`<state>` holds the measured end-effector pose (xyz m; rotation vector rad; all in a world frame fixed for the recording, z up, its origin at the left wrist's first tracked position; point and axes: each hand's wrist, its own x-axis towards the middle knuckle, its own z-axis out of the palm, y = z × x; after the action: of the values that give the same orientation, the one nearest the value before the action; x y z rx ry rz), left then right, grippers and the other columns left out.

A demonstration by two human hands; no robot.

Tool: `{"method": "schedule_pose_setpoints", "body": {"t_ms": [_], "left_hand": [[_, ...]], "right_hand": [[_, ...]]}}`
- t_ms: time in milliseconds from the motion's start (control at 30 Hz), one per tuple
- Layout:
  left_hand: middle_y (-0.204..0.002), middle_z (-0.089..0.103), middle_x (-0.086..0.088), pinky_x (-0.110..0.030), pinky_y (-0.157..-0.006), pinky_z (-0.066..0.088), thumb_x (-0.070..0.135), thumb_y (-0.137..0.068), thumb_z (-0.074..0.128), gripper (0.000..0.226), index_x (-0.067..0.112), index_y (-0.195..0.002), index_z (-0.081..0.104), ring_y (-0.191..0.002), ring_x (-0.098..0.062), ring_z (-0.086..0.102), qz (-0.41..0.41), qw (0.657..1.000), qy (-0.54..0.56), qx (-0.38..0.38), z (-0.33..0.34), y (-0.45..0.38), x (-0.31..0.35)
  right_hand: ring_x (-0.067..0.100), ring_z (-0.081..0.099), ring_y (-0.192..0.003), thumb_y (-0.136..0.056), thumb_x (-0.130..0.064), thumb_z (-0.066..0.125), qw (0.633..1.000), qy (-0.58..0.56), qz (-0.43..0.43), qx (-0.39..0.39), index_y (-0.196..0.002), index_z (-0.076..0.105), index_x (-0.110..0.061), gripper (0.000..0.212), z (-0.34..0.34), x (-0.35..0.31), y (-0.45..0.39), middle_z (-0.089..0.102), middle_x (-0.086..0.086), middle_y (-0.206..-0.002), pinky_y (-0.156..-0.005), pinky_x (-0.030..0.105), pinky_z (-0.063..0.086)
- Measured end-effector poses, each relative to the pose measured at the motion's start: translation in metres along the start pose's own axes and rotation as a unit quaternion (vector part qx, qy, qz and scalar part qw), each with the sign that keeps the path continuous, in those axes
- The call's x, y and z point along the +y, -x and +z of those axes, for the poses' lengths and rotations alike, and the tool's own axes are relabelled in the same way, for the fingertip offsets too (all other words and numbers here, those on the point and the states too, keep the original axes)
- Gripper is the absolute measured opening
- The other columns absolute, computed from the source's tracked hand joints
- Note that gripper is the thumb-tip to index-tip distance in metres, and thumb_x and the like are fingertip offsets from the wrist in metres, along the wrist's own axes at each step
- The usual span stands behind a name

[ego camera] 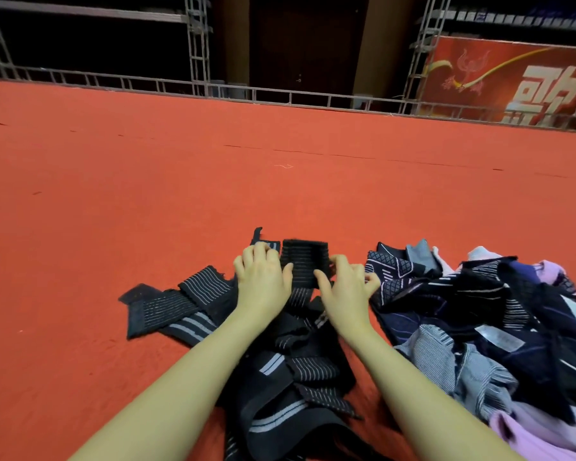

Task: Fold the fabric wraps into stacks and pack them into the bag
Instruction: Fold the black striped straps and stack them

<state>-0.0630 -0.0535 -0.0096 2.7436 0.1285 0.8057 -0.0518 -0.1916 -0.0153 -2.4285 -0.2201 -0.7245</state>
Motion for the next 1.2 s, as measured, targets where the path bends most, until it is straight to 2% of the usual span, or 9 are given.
{"method": "schedule_pose_setpoints", "body": {"t_ms": [133, 233, 433, 600, 700, 800, 900, 1067, 1200], "left_hand": [[-0.102, 0.057, -0.003, -0.035, -0.089, 0.019, 0.032, -0.1, 0.043, 0.026, 0.011, -0.112, 0.051, -0.11, -0.026, 0.046, -0.027, 0.998, 0.062, 0.0, 0.004, -0.04, 0.0], [-0.082, 0.059, 0.0, -0.032, -0.084, 0.019, 0.025, -0.099, 0.046, 0.029, 0.015, -0.125, 0.044, -0.094, -0.025, 0.054, -0.053, 0.989, 0.134, 0.02, 0.023, -0.073, -0.004], [-0.096, 0.067, 0.002, -0.037, -0.086, 0.017, 0.025, -0.099, 0.044, 0.024, 0.019, -0.121, 0.052, -0.104, -0.026, 0.05, 0.011, 1.0, -0.003, -0.002, 0.086, -0.129, -0.018], [-0.072, 0.069, -0.002, -0.038, -0.075, 0.02, 0.014, -0.086, 0.06, 0.009, 0.013, -0.093, 0.065, -0.08, -0.03, 0.055, 0.077, 0.995, -0.059, -0.01, 0.15, -0.163, -0.039], [-0.113, 0.064, -0.005, -0.041, -0.089, 0.021, 0.025, -0.097, 0.045, 0.027, 0.017, -0.12, 0.057, -0.11, -0.031, 0.047, 0.049, 0.987, -0.108, -0.112, 0.166, -0.171, -0.04], [-0.156, 0.022, -0.002, -0.047, -0.109, 0.013, 0.04, -0.103, 0.022, 0.047, 0.023, -0.146, 0.031, -0.141, -0.029, 0.017, 0.025, 0.967, -0.126, -0.221, 0.174, -0.17, -0.042], [-0.16, 0.005, 0.003, -0.05, -0.115, 0.001, 0.041, -0.103, 0.014, 0.052, 0.026, -0.153, 0.012, -0.147, -0.023, 0.002, 0.015, 0.95, -0.111, -0.292, 0.175, -0.172, -0.044], [-0.161, 0.004, 0.002, -0.051, -0.115, -0.005, 0.046, -0.101, 0.014, 0.054, 0.03, -0.152, 0.008, -0.147, -0.026, -0.003, 0.021, 0.921, -0.113, -0.372, 0.151, -0.185, -0.045], [-0.16, 0.006, 0.001, -0.05, -0.114, -0.006, 0.043, -0.102, 0.019, 0.052, 0.028, -0.152, 0.013, -0.147, -0.025, -0.001, 0.071, 0.921, -0.112, -0.367, 0.12, -0.159, -0.047]], "right_hand": [[0.021, 0.048, -0.105, -0.091, -0.03, 0.058, 0.999, -0.025, 0.0, 0.03, -0.125, 0.047, -0.017, 0.037, 0.004, -0.006, -0.041, 0.061, -0.002, -0.095, -0.089, 0.034, 0.015], [0.021, 0.048, -0.103, -0.092, -0.03, 0.056, 0.999, -0.019, -0.009, 0.029, -0.125, 0.044, -0.02, 0.036, 0.022, -0.001, -0.075, 0.06, -0.003, -0.09, -0.086, 0.033, 0.015], [0.022, 0.046, -0.106, -0.095, -0.03, 0.052, 0.998, 0.055, -0.027, -0.025, -0.12, 0.051, -0.025, 0.025, 0.08, 0.032, -0.131, 0.063, -0.006, -0.096, -0.088, 0.037, 0.015], [0.02, 0.045, -0.111, -0.096, -0.028, 0.049, 0.992, 0.088, -0.034, -0.078, -0.121, 0.054, -0.028, 0.026, 0.129, 0.058, -0.153, 0.063, -0.006, -0.108, -0.089, 0.038, 0.014], [0.019, 0.04, -0.122, -0.098, -0.036, 0.042, 0.98, 0.141, -0.032, -0.136, -0.131, 0.049, -0.03, 0.034, 0.149, 0.072, -0.159, 0.055, -0.007, -0.128, -0.094, 0.04, 0.012], [0.018, 0.023, -0.14, -0.101, -0.043, 0.03, 0.956, 0.194, -0.027, -0.218, -0.143, 0.037, -0.032, 0.043, 0.16, 0.083, -0.157, 0.028, -0.007, -0.154, -0.106, 0.045, 0.009], [0.015, 0.01, -0.145, -0.102, -0.046, 0.02, 0.94, 0.203, -0.012, -0.274, -0.149, 0.02, -0.036, 0.049, 0.159, 0.087, -0.157, 0.014, -0.008, -0.159, -0.111, 0.049, 0.005], [0.02, 0.005, -0.146, -0.1, -0.05, 0.018, 0.912, 0.183, 0.048, -0.364, -0.15, 0.006, -0.041, 0.052, 0.152, 0.083, -0.161, 0.005, -0.006, -0.16, -0.112, 0.052, 0.003], [0.027, 0.021, -0.141, -0.099, -0.05, 0.029, 0.935, 0.137, 0.042, -0.325, -0.149, 0.008, -0.045, 0.054, 0.133, 0.07, -0.146, 0.02, -0.001, -0.157, -0.109, 0.045, 0.012]]}}
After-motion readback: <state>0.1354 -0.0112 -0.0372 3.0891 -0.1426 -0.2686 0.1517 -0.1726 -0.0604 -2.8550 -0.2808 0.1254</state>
